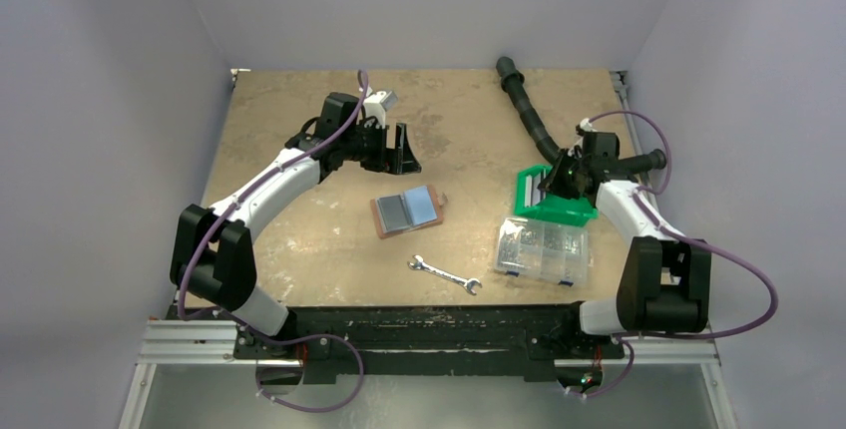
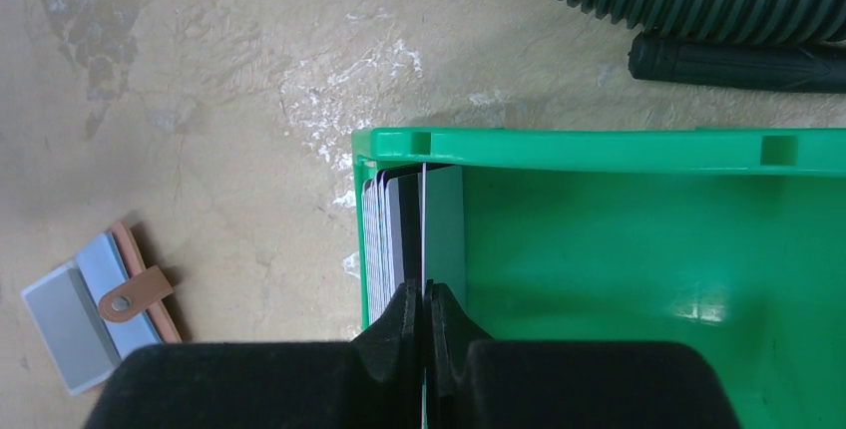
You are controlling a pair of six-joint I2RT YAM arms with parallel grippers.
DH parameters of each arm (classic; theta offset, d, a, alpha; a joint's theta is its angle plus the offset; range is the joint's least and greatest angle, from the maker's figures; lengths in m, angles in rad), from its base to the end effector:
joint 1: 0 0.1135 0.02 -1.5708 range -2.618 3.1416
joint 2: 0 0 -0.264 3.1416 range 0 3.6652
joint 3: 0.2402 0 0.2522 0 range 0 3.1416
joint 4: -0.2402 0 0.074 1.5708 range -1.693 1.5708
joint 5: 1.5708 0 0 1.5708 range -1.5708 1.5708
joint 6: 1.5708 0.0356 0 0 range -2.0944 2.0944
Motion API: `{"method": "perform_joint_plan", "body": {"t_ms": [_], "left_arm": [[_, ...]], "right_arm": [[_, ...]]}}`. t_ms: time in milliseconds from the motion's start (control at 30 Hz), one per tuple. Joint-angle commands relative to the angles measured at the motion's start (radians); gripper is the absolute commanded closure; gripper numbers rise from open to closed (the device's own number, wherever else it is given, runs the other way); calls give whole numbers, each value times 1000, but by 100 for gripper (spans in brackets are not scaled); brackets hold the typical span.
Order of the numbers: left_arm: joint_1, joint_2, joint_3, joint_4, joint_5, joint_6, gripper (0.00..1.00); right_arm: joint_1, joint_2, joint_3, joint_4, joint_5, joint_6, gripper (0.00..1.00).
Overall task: Put the credit cards into the card holder
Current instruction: Pick up the credit card from the storage box, then insert the credit card into the card holder.
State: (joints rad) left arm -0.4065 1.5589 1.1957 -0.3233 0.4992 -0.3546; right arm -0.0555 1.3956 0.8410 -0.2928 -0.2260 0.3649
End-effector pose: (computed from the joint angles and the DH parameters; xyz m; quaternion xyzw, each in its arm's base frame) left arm 0.3134 -0.1535 0.2798 0.1284 0.8728 -0.3613 0.3020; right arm 0.2858 -0.0079 0.2140 0.1549 0.9172 0.1584 0.3312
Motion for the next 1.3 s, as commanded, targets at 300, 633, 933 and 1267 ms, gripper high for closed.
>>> {"method": "perform_joint_plan", "body": {"t_ms": [300,633,933,1267], "left_arm": [[-5,-16,-11,30,23,16,18],[-5,-5,-18,12,-65,-4,20],[-3,91,-127,4,-26,-40,62],[-3,211,-149,-29,-139,-13,86]], "right_arm": [[-1,-47,47,-45,59,-33,100],[131,-220,152,-130,370,-58,100],[397,11,202,64,-425,32,100],[537,309,158,453,-625,232,100]]}}
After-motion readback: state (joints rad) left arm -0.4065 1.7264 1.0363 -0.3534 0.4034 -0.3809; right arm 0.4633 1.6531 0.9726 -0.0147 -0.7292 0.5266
